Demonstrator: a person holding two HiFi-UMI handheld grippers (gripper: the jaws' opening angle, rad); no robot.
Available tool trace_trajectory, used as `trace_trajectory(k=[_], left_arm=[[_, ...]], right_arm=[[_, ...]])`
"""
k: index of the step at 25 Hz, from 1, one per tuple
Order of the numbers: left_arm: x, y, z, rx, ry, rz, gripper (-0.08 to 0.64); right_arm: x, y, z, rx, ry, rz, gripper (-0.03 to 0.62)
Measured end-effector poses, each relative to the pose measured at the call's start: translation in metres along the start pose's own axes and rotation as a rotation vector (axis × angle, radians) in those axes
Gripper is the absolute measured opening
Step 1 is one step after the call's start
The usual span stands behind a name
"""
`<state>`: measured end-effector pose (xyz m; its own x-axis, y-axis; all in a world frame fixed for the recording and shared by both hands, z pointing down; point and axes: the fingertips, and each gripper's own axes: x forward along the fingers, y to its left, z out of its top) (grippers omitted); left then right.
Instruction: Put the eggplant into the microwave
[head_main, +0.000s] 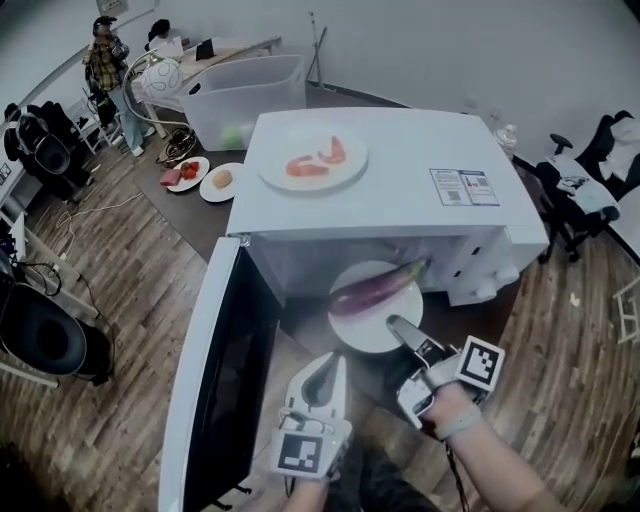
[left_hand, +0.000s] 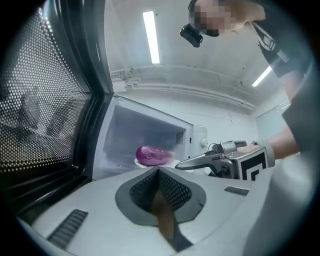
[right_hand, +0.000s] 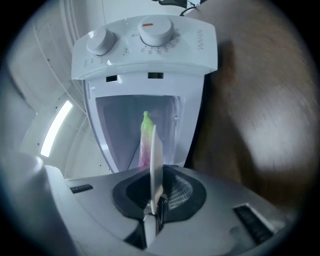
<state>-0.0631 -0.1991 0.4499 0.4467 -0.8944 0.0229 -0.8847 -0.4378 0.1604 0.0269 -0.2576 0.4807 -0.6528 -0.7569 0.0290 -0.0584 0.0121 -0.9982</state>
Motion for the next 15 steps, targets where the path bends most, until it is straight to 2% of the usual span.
trace_trajectory(k=[4, 15], left_arm=[[0.008, -0.002, 0.003, -0.024, -0.017, -0.002, 0.002], [0.029, -0.01, -0.014, -0.036, 0.047, -0.065, 0.002]], right_arm=[[0.009, -0.003, 0.005, -0.01, -0.014, -0.014, 0.028], [0.027, -0.011, 0.008, 0.013, -0.045, -0.016, 0.028]])
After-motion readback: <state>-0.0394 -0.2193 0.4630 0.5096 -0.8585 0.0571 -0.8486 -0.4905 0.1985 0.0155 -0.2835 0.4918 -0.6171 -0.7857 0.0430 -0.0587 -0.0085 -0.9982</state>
